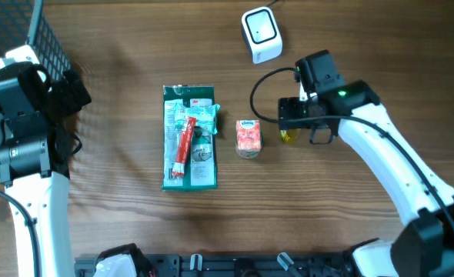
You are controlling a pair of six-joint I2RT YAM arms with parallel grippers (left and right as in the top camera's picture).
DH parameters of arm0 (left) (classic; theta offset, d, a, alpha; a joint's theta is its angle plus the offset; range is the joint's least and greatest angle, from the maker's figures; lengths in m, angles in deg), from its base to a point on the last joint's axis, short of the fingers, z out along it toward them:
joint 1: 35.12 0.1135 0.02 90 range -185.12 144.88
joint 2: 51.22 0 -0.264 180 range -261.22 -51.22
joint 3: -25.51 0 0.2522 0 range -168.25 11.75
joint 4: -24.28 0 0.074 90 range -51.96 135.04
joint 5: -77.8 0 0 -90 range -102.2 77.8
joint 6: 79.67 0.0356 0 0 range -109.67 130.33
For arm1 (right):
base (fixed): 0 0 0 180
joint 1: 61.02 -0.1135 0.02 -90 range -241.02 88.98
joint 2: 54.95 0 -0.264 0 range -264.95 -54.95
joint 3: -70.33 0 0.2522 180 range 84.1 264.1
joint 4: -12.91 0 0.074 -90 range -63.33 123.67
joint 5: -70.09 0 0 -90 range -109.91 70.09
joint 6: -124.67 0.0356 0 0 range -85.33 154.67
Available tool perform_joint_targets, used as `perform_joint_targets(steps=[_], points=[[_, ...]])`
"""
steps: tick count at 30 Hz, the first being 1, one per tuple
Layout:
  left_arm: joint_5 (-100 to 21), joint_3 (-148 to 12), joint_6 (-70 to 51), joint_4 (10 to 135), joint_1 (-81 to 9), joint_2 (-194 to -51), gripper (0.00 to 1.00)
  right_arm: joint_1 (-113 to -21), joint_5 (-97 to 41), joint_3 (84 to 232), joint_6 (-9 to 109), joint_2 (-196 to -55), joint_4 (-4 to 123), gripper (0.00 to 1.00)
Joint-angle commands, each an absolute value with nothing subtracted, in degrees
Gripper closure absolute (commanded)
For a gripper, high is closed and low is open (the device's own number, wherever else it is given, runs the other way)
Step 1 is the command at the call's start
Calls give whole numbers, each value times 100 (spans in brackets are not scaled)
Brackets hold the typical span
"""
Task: Scan the item barcode
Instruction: 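Reach the right gripper to the yellow juice bottle and grasp it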
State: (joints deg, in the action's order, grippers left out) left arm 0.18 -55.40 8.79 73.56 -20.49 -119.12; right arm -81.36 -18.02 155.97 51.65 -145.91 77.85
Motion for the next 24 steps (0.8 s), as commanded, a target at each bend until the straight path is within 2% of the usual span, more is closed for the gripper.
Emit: perform_joint_targets(steps=[1,8,17,24], points=[[-271,-5243,650,7691,-2021,-12139,0,-8164,-1644,15584,5278,-14740,7630,16],[-268,-5243,650,7691,-2021,-12139,0,-8164,-1644,15575,5285,-14744,7619,22],[-271,-5243,650,7691,-2021,-12139,0,-8164,-1644,15569,5274,-14744,7593,22],[-268,-5243,650,7691,-2021,-12139,0,-8164,-1686,15484,5285,-14744,7551,26]])
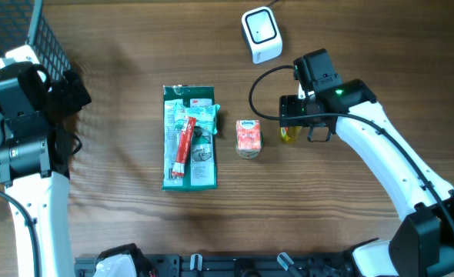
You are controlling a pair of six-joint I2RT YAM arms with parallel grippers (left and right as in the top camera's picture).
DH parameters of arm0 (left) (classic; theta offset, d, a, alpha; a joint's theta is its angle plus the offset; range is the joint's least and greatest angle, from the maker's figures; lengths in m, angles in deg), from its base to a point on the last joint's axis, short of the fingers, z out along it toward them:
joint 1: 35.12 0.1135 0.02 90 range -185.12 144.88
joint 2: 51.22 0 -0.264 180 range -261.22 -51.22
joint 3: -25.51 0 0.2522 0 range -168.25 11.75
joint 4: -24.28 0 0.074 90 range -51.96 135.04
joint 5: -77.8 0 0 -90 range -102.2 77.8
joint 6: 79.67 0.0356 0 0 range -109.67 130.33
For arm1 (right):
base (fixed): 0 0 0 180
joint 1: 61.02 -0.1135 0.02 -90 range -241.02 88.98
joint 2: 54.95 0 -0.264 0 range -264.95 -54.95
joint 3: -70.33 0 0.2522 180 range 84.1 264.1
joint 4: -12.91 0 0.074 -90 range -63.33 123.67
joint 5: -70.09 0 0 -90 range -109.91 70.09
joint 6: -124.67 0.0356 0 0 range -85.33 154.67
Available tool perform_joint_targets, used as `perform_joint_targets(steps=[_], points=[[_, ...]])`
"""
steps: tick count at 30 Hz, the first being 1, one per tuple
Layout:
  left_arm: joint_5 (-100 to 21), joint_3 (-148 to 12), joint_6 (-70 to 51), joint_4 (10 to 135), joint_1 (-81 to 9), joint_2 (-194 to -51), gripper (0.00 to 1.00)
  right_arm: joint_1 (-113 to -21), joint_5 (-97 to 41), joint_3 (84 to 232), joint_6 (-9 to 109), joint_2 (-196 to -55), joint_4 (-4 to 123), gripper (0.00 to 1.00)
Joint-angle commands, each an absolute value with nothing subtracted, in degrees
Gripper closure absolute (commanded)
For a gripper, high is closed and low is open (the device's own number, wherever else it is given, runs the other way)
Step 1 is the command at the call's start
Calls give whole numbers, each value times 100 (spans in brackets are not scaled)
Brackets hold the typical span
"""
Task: Scan the item barcode
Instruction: 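Reach the right gripper to the yellow juice bottle and grasp it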
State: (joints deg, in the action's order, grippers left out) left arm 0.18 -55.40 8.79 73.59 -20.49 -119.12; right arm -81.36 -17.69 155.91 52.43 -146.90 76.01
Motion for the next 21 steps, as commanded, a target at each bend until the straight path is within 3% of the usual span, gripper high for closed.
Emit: perform_joint_targets(steps=[1,21], points=[[-268,-5243,650,7691,-2021,-12139,0,-8164,-1686,15455,5283,-14744,7549,26],[-268,-5243,650,7691,-2021,-12139,0,-8164,-1703,15138,5287,-14744,7197,36]])
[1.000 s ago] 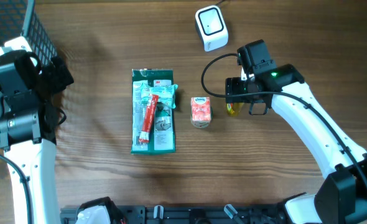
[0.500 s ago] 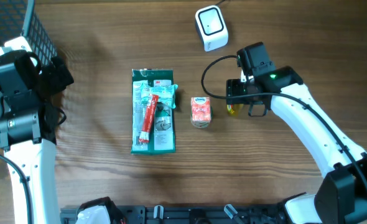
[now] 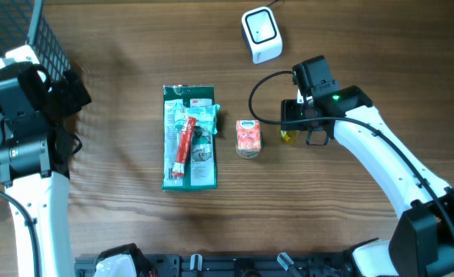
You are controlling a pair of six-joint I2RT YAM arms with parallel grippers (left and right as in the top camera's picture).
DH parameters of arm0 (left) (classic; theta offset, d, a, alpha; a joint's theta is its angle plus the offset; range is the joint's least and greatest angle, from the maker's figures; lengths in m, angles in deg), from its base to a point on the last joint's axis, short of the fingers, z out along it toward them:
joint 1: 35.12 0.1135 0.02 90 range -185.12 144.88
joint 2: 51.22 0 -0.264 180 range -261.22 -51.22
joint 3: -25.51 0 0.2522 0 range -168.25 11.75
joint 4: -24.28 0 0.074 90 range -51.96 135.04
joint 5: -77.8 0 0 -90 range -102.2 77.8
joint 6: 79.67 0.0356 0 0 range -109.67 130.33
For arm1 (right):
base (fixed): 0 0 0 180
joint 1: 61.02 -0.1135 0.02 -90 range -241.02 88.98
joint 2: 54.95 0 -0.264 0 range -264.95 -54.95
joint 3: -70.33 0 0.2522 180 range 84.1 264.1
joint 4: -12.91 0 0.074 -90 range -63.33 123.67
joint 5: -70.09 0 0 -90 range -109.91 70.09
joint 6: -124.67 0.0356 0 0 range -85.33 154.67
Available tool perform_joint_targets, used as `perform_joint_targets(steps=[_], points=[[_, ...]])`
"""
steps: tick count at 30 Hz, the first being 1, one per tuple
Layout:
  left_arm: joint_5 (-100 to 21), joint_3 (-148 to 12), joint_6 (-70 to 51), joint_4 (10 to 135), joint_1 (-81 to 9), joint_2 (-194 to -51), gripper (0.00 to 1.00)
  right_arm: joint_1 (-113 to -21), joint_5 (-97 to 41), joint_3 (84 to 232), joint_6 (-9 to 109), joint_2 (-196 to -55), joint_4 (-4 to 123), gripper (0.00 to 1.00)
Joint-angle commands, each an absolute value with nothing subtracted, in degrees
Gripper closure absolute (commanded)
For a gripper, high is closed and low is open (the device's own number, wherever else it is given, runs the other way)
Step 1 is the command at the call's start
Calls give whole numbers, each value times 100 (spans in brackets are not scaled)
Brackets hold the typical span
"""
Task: Scan the item barcode
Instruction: 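Reach the right gripper to the yellow juice bottle and grasp it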
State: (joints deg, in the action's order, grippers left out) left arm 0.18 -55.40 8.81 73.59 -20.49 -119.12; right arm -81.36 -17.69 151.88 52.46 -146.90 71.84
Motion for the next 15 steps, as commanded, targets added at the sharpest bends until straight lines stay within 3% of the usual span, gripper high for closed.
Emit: perform_joint_targets(steps=[1,6,10,13,15], points=[[-268,-5243,650,7691,-2021,-12139,0,-8164,-1732,15119,5287,-14744,7195,36],[-268,-5243,650,7691,-2021,-12139,0,-8164,-1732,15108,5289,-14744,7197,46],[-271,-5243,650,7691,-2021,-12139,0,-8162,-1734,15112,5294,-14740,7291,66],[-271,-5243,650,7691,-2021,-12139,0,-8129,-1959,15158,5287,-14635,7365,68],[-271,-5243,650,7691,-2021,-12139,0,-7987,-2307,15269,5285,-14410,7442,79]])
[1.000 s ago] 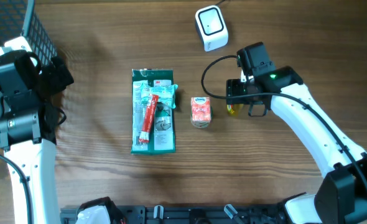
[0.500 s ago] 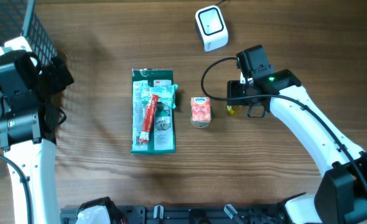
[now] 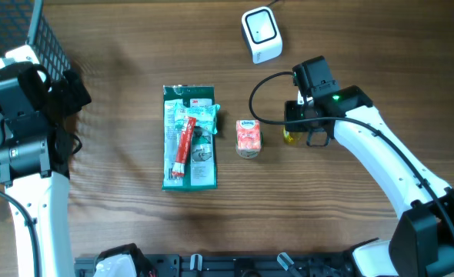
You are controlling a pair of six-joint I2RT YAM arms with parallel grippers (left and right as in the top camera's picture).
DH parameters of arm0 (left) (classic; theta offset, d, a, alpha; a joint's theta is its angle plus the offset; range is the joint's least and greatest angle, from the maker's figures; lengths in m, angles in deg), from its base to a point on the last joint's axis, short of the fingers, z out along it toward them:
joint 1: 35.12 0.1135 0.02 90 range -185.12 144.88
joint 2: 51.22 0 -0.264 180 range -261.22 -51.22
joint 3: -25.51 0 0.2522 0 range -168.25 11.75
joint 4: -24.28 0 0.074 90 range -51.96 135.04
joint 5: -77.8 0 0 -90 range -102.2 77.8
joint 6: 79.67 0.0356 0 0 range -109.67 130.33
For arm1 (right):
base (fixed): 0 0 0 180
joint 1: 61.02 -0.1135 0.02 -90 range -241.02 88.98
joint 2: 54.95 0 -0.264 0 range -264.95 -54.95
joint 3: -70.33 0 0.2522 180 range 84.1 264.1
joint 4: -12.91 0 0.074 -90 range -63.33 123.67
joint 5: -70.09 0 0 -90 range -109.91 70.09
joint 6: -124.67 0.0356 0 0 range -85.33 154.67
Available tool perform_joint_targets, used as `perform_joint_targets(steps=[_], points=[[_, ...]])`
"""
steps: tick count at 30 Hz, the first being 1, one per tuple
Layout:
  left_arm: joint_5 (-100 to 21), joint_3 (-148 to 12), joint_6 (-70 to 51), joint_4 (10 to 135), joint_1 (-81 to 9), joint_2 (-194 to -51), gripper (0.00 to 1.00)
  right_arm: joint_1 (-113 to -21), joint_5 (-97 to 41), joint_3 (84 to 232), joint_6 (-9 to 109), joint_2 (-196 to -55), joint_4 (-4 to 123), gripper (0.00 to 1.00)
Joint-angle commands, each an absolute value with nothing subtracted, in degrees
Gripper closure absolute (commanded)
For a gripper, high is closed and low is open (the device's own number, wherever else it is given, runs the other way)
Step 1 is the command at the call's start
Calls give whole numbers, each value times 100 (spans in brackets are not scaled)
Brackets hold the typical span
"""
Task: Scan the item barcode
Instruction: 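Reach the right gripper to the yellow juice bottle and grasp it, then lift the bottle with the right gripper and carry it right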
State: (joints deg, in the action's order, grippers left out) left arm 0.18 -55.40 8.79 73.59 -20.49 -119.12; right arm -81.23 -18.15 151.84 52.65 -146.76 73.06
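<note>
The white barcode scanner stands at the far middle of the table. A small yellow item lies right of centre. My right gripper hangs directly over it, and its fingers are hidden under the wrist, so its state does not show. An orange tissue pack lies just left of the yellow item. My left gripper is drawn back at the far left edge, away from all items, its jaws unreadable.
A green packet with a red tube on top lies left of centre. A black wire basket stands at the far left corner. The right arm's cable loops between scanner and gripper.
The right gripper's dark body has shifted slightly to the right over the yellow item. The items, the scanner and the left arm are where they were.
My right gripper stood over the yellow item at every moment, while the wrist and forearm settled a little closer in above it. The yellow item, tissue pack and green packet have kept their places. My left arm stayed still.
</note>
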Motion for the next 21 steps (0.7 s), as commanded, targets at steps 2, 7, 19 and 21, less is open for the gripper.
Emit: perform_joint_targets(steps=[2,7,19,21], points=[[-271,-5243,650,7691,-2021,-12139,0,-7799,-2632,15361,5278,-14143,7505,82],[-268,-5243,650,7689,-2021,-12139,0,-6586,-4342,15416,5261,-12921,7890,93],[-271,-5243,650,7691,-2021,-12139,0,-5301,-9847,15414,3482,-12272,8740,95],[-268,-5243,650,7691,-2021,-12139,0,-5301,-10249,15414,3471,-12272,8683,96]])
